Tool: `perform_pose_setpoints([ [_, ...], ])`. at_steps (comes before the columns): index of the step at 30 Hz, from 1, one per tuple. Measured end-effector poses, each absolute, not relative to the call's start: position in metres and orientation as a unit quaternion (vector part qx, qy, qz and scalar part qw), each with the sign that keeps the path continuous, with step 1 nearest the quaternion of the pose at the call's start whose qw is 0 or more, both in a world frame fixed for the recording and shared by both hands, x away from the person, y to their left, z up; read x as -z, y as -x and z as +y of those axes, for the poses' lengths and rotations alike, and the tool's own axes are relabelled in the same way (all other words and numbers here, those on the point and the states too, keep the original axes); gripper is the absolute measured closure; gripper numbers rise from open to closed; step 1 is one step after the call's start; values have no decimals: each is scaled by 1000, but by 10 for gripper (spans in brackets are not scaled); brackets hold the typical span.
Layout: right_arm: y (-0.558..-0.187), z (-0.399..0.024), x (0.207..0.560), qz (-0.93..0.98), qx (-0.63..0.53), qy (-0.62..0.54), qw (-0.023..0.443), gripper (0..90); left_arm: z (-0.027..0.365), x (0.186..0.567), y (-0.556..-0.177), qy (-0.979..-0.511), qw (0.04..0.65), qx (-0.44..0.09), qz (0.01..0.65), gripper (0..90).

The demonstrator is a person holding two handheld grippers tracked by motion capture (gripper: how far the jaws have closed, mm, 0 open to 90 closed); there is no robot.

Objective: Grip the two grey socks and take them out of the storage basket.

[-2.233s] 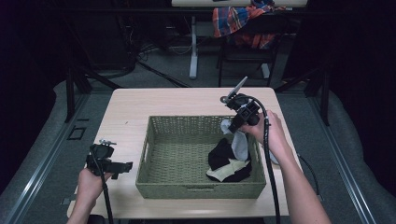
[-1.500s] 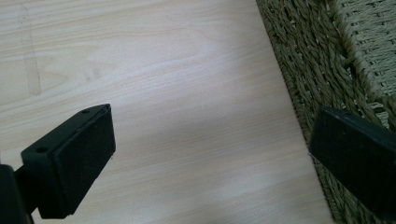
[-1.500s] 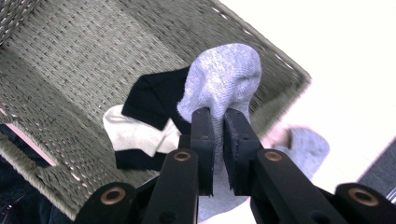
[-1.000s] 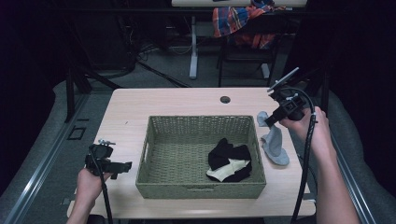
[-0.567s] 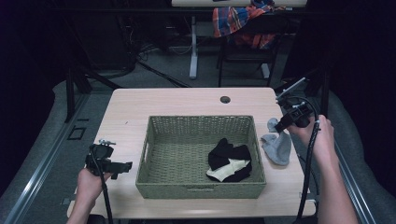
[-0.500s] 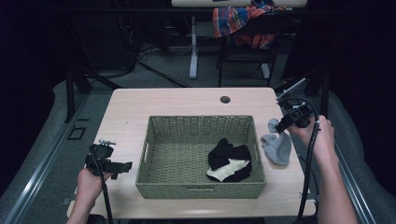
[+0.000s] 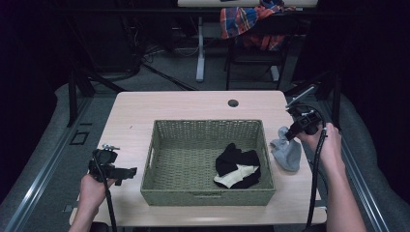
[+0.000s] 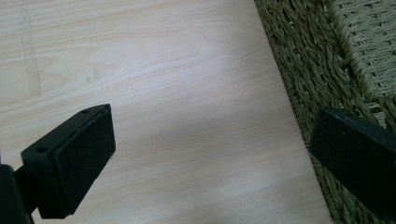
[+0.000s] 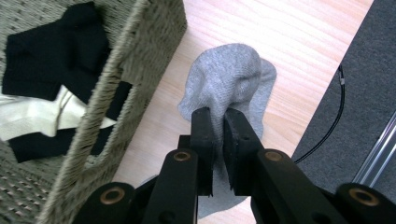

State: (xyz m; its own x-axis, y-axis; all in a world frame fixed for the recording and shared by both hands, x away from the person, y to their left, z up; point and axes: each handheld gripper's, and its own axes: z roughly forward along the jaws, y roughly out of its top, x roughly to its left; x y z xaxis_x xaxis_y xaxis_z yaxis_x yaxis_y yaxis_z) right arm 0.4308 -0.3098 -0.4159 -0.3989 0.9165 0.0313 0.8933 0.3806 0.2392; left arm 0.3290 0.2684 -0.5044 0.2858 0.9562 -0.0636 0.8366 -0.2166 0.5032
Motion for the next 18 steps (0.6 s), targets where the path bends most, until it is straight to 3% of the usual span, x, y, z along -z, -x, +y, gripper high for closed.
perform_pose_setpoints([
  [18,-442,-310,439,826,-104,-551,47,834,268,505,-329,-770,228,-131,582,7],
])
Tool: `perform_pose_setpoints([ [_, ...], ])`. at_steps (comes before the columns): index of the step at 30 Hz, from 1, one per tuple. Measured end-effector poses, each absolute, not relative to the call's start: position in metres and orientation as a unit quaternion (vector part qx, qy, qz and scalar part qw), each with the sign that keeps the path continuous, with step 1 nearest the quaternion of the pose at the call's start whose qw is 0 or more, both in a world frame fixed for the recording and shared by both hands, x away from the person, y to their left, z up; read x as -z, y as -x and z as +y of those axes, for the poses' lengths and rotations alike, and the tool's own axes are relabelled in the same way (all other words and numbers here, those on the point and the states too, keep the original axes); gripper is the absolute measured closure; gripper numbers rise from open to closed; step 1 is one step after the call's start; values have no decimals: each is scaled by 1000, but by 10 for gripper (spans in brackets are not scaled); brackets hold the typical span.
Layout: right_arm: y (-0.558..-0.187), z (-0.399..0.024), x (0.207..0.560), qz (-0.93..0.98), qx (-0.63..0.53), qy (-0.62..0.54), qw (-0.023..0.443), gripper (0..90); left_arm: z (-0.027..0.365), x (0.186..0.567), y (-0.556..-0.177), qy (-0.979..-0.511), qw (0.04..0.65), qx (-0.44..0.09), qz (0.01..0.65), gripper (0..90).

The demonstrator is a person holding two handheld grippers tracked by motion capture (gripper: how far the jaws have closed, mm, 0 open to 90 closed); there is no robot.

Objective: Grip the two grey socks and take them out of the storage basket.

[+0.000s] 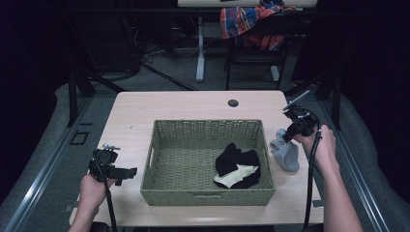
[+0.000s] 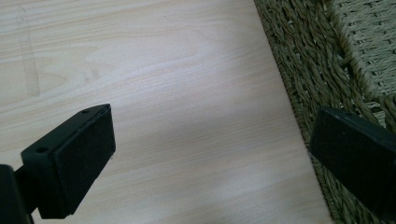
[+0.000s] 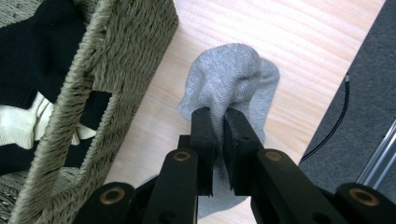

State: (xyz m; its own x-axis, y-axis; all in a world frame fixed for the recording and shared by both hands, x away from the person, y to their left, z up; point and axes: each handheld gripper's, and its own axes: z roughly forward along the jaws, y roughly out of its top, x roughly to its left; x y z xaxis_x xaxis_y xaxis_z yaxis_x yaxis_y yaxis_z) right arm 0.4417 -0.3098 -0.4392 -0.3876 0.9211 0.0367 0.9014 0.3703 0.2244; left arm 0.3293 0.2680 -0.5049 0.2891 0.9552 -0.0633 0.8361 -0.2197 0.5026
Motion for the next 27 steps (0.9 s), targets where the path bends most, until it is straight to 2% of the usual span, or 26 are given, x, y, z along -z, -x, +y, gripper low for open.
perform_pose_setpoints([
  [27,-463,-319,504,810,-108,-575,32,817,268,505,-329,-770,229,-131,581,7],
])
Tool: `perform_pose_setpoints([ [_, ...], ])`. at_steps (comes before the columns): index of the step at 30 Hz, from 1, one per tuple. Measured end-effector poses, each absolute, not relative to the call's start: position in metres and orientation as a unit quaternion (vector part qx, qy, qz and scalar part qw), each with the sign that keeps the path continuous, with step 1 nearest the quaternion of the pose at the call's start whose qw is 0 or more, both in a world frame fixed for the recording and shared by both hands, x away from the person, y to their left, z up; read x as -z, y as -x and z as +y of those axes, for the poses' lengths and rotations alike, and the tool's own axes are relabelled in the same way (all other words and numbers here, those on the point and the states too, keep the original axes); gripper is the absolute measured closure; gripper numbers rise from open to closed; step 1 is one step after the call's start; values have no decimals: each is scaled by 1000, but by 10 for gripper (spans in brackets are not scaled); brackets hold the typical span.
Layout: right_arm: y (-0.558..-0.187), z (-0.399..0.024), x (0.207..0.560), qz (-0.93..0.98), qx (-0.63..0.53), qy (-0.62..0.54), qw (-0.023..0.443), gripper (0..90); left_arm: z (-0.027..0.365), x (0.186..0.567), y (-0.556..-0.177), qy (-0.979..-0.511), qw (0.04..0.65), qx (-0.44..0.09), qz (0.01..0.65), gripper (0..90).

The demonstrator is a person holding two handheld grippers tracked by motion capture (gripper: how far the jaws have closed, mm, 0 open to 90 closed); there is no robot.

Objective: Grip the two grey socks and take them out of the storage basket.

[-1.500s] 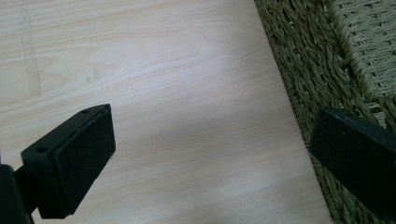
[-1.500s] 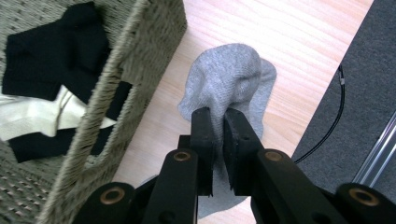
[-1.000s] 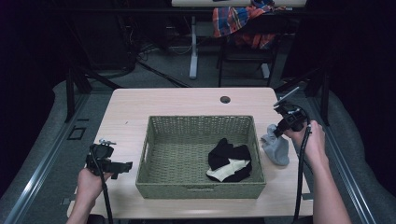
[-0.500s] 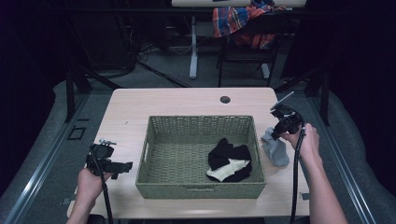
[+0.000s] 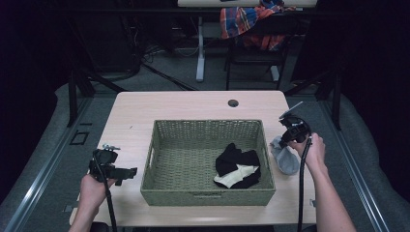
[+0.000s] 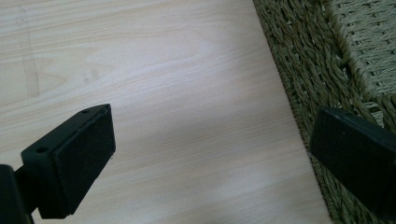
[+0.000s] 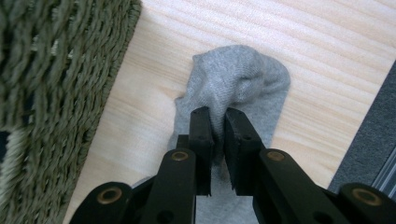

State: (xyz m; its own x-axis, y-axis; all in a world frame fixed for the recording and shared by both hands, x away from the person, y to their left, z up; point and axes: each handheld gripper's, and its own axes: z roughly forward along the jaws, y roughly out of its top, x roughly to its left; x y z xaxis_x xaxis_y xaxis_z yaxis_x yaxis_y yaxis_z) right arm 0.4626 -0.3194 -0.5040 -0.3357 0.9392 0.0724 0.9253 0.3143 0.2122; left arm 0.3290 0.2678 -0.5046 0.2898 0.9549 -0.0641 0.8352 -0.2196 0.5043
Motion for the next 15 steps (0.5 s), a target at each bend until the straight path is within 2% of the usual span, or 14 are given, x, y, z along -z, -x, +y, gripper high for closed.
perform_pose_setpoints([
  [3,-464,-320,508,806,-105,-581,37,782,268,505,-329,-770,229,-131,581,7],
  [5,-464,-323,506,813,-93,-574,27,724,268,505,-329,-769,229,-131,581,7],
  [10,-457,-327,497,807,-119,-577,37,451,268,504,-329,-768,230,-132,583,7],
  [11,-457,-327,497,807,-119,-577,37,451,268,504,-329,-768,230,-132,583,7],
  [12,-451,-331,489,807,-139,-573,38,362,269,503,-329,-769,229,-133,582,7],
  [15,-435,-337,474,799,-182,-572,44,275,269,503,-330,-764,234,-136,586,7],
])
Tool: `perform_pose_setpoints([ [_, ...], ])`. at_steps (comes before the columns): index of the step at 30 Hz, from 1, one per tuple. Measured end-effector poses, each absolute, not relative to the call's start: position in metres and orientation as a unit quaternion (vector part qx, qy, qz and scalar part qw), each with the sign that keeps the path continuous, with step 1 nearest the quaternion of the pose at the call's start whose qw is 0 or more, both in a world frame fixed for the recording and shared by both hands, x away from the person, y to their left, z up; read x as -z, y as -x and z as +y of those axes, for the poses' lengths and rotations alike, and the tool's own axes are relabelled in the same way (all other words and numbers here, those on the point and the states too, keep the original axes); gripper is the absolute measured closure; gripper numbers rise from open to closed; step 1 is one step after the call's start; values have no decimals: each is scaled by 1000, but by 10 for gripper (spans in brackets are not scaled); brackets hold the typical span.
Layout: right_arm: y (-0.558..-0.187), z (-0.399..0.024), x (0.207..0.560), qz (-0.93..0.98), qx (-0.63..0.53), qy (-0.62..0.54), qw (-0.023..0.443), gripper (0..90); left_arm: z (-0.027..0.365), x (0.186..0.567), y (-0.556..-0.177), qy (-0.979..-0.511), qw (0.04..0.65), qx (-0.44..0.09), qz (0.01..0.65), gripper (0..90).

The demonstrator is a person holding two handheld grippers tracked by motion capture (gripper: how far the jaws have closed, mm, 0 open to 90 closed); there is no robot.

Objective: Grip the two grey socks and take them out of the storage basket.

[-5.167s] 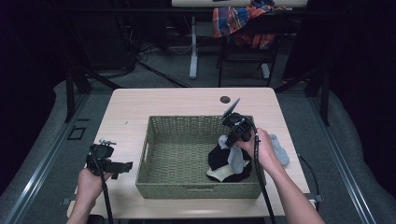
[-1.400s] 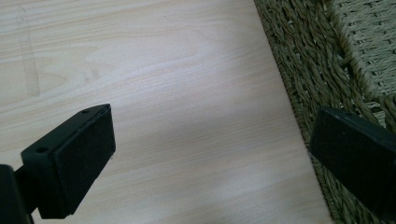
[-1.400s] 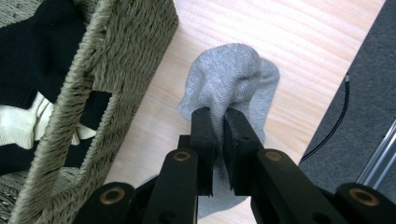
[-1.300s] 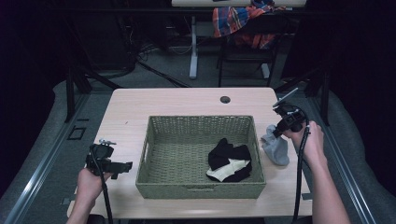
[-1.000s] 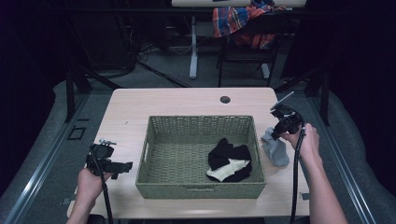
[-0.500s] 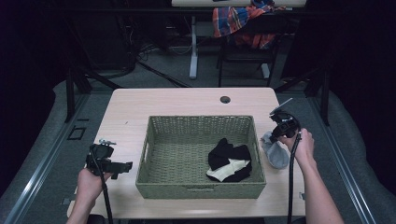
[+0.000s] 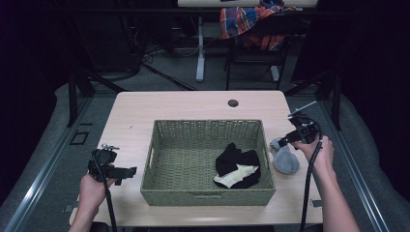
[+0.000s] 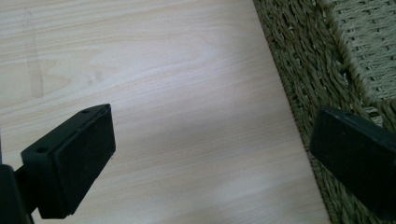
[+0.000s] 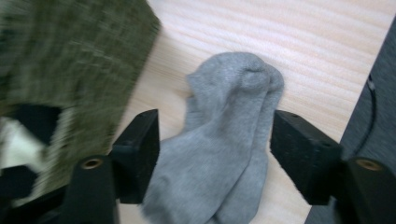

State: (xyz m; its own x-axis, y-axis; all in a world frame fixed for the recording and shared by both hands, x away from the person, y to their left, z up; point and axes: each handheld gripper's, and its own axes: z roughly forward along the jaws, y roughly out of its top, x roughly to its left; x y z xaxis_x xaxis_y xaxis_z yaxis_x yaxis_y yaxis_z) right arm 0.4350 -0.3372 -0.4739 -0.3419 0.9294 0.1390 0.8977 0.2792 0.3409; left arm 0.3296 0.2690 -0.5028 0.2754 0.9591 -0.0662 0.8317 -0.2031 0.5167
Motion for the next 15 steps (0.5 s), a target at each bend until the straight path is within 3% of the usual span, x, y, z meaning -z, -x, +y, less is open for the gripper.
perform_pose_setpoints([
  [5,-403,-342,460,791,-235,-562,57,157,269,500,-329,-759,240,-143,588,6],
  [11,-376,-347,459,789,-261,-554,55,126,269,498,-327,-757,241,-149,589,6],
  [15,-362,-346,467,789,-265,-553,35,0,271,498,-326,-752,243,-148,594,5],
])
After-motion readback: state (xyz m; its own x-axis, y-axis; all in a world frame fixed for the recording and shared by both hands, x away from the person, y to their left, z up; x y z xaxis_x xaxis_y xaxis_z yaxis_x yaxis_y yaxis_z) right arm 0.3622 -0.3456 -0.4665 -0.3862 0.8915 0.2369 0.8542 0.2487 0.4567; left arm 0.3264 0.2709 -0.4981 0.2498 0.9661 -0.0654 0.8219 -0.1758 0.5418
